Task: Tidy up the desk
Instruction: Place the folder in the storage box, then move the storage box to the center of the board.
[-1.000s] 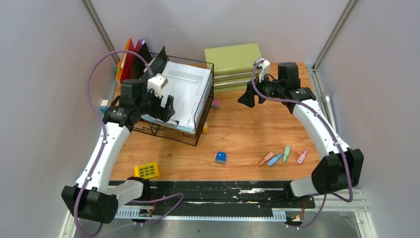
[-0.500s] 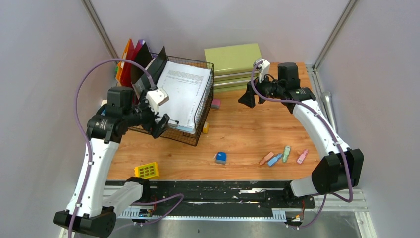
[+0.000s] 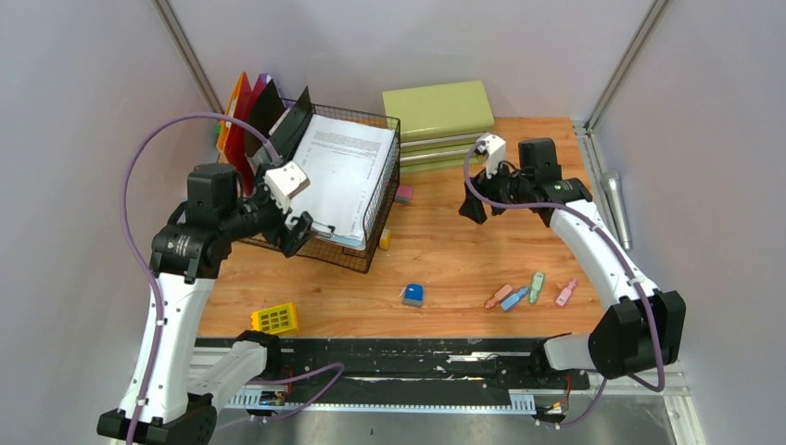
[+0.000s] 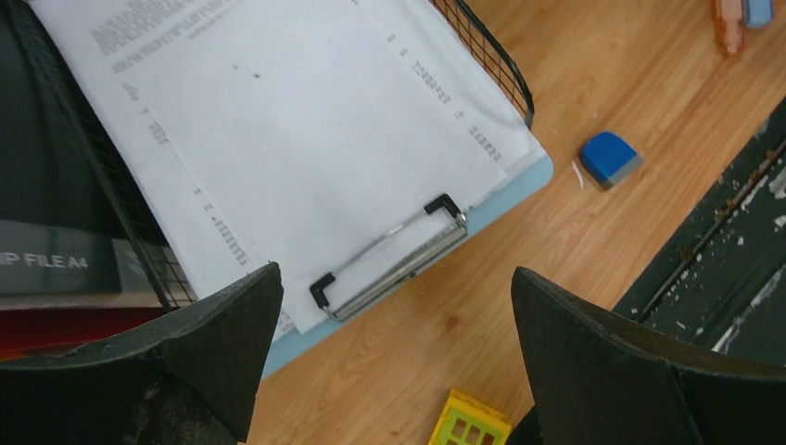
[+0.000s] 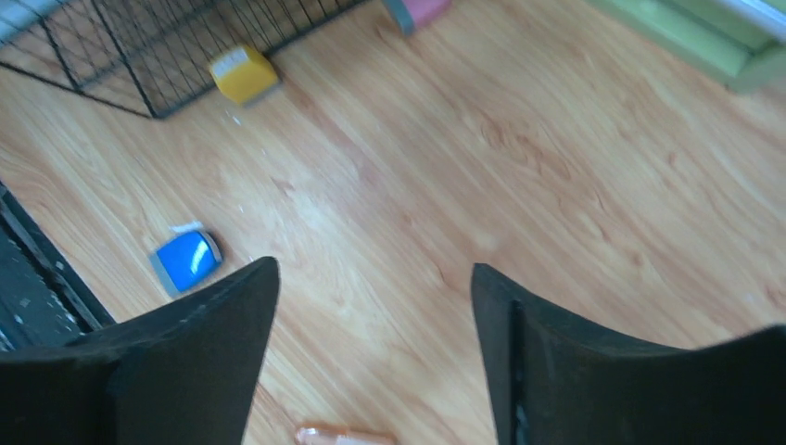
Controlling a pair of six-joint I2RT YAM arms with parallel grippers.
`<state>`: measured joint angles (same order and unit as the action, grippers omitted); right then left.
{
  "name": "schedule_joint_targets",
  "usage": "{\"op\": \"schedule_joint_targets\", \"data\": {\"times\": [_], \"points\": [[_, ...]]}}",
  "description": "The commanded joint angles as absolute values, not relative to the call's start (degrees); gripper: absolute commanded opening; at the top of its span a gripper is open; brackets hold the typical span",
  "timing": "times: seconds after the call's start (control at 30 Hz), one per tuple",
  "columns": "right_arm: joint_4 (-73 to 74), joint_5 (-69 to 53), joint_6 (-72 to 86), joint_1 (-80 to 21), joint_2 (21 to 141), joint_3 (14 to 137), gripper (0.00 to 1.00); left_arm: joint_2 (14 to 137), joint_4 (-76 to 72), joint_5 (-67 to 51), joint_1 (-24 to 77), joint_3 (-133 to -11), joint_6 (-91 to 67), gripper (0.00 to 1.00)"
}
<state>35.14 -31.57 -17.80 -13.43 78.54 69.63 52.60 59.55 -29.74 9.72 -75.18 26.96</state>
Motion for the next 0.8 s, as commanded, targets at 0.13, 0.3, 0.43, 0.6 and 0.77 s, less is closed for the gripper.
{"op": "schedule_joint_targets", "data": {"times": [0.13,0.3,0.43,0.6,0.77], "points": [[44.6,-18.5,-29.4,-13.8,68.4,60.5,0.85,54.5,43.3,-29.2,9.6,-79.4,13.3,1.00],[45.9,-20.0,-31.0,-13.8,64.6,57.3,0.84,58.3,41.7,-36.0,11.0,-80.9,13.0,1.00],[45.1,-19.9,-29.0,-13.9,64.5,56.5,0.83,64.3,41.4,-30.1,17.6,-84.3,12.4,1.00],[42.7,-18.8,-26.1,-13.8,65.5,55.6,0.82,71.7,36.0,-21.0,26.5,-86.3,9.2,1.00],[41.4,-17.6,-24.5,-13.8,66.6,56.1,0.82,80.3,30.1,-5.3,32.7,-86.8,7.5,0.99]]}}
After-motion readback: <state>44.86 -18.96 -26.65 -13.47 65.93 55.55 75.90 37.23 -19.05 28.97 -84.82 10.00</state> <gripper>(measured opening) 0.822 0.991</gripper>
